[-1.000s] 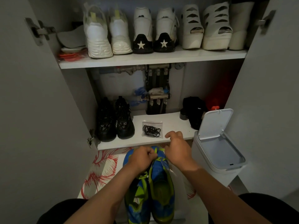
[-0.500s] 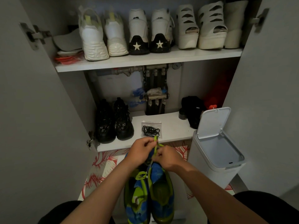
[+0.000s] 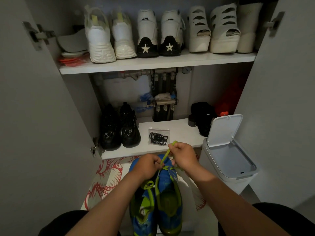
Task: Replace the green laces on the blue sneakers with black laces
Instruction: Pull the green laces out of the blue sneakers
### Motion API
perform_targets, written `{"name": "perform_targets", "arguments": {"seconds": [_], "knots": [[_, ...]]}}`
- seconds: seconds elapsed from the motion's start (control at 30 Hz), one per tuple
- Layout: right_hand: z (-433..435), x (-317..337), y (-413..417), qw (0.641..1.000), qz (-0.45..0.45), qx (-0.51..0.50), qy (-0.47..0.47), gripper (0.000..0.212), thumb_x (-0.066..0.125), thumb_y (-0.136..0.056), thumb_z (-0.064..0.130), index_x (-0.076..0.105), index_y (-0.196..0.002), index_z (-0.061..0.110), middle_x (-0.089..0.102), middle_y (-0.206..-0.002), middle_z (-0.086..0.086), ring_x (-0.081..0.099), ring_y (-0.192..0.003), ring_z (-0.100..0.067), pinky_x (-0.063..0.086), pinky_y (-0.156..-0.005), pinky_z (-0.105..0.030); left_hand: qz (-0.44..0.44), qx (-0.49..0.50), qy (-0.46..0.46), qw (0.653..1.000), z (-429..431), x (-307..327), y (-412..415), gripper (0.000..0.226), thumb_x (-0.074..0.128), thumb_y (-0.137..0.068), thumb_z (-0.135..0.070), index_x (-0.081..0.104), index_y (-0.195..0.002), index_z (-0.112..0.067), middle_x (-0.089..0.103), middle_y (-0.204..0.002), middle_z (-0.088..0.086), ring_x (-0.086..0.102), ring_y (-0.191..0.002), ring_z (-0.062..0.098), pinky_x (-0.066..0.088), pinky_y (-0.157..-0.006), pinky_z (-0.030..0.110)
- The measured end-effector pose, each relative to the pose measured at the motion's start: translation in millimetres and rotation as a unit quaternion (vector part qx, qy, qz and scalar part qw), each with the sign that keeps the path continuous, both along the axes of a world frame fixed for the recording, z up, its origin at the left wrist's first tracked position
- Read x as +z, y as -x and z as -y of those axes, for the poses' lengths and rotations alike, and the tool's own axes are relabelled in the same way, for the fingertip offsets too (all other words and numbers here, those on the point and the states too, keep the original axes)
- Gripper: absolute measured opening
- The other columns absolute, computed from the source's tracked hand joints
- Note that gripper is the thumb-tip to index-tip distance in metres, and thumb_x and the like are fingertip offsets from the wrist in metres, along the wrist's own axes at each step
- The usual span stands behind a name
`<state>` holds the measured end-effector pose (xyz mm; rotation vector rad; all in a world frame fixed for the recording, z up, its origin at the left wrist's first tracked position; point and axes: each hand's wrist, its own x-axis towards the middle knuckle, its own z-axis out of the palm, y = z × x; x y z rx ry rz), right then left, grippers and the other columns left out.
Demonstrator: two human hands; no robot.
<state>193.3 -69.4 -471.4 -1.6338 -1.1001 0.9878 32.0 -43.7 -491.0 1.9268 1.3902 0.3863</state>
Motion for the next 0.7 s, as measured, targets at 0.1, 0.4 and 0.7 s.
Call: {"name": "perform_targets", "arguments": {"seconds": [0.1, 0.4, 0.7], "knots": [[1.7, -2.9, 2.1, 0.997, 0.001, 0.036, 0.067, 0.013, 0.058, -0.096, 0.011, 0.068, -0.089, 0.007, 0.061, -0.053, -0.005, 0.052, -0.034, -0.013, 0.040, -0.038, -0.019, 0.073, 0.029, 0.006, 0.997, 0.3, 3.0, -0.9, 0.030, 0.067, -0.088, -0.011, 0.068, -0.065, -0.030, 0.065, -0.061, -0.006, 0.055, -0.059, 0.000, 0.044, -0.063, 0.020], [8.8, 3.2, 15.0, 0.972, -0.002, 0.183, 0.145, 0.027, 0.065, -0.090, 0.010, 0.066, -0.116, 0.014, 0.071, -0.062, 0.004, 0.055, -0.040, -0.010, 0.033, -0.036, -0.021, 0.317, 0.142, 0.004, 0.938, -13.4, 35.3, -4.8, 0.022, 0.067, -0.089, -0.006, 0.074, -0.085, -0.026, 0.076, -0.082, 0.001, 0.064, -0.070, 0.006, 0.051, -0.066, 0.020], [-3.9, 13.9, -1.8, 0.977, -0.162, 0.044, 0.131, 0.024, 0.044, -0.099, 0.020, 0.059, -0.114, 0.008, 0.072, -0.080, -0.007, 0.060, -0.048, -0.019, 0.037, -0.043, -0.022, 0.165, -0.023, -0.001, 0.986, -3.8, 25.2, -2.7, 0.020, 0.076, -0.084, -0.011, 0.077, -0.090, -0.029, 0.073, -0.085, -0.017, 0.068, -0.086, 0.000, 0.052, -0.081, 0.014]]}}
